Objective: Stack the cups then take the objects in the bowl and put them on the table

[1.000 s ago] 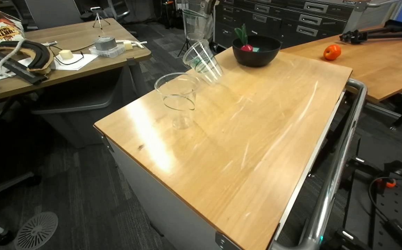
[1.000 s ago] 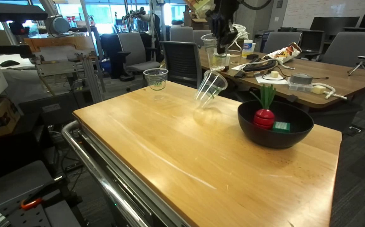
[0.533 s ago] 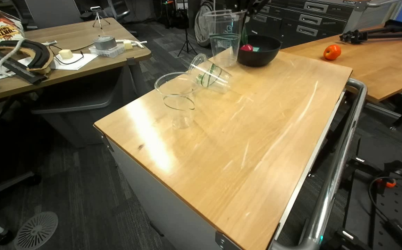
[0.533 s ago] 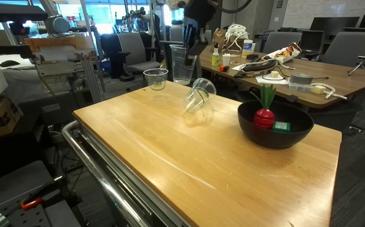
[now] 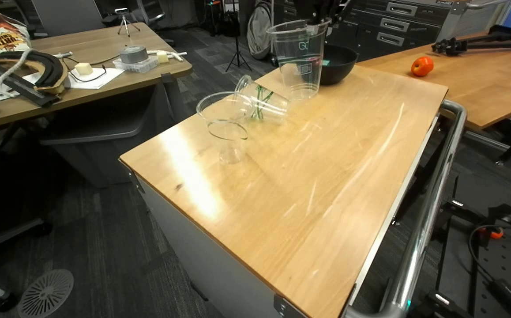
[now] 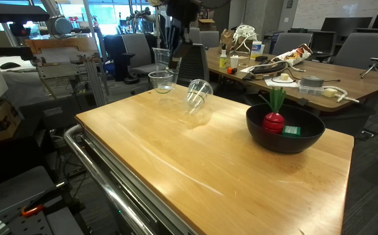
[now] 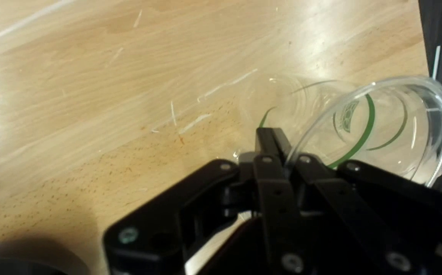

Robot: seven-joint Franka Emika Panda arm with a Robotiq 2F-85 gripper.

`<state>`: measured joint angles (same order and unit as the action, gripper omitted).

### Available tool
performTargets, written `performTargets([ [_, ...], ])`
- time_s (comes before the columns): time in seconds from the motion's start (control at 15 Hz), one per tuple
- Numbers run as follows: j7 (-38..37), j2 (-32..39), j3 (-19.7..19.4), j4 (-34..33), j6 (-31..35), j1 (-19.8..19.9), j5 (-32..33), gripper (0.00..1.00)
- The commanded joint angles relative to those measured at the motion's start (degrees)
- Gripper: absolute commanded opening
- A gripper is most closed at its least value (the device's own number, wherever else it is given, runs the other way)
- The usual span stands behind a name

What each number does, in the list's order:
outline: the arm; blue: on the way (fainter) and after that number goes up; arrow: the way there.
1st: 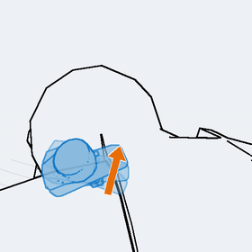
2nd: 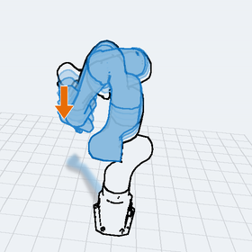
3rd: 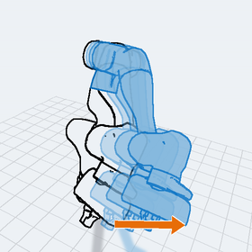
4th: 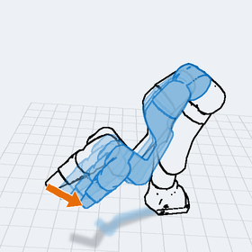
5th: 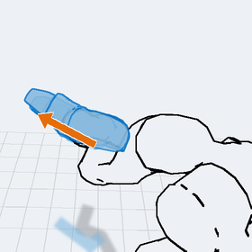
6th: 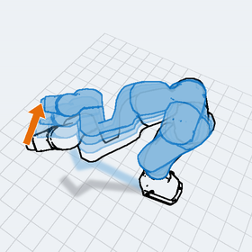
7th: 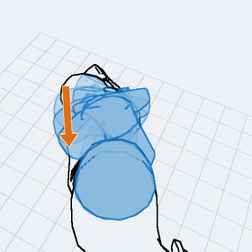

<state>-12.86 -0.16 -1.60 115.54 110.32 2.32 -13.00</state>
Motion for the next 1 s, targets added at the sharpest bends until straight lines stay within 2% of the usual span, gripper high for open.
performTargets([
  [0.0,-0.3,-1.43,1.12,-4.36,0.55,-1.35,3.74,0.01],
  [0.13,-0.92,-0.82,2.1,-6.99,4.36,-2.17,4.96,0.01],
  [0.33,-0.7,3.34,3.2,-12.45,5.78,-3.24,5.79,0.01],
  [0.67,-2.18,12.35,4.0,-20.49,2.55,-5.22,7.9,0.01],
  [0.93,-0.18,15.56,4.58,-23.74,0.15,-6.37,6.26,0.01],
])
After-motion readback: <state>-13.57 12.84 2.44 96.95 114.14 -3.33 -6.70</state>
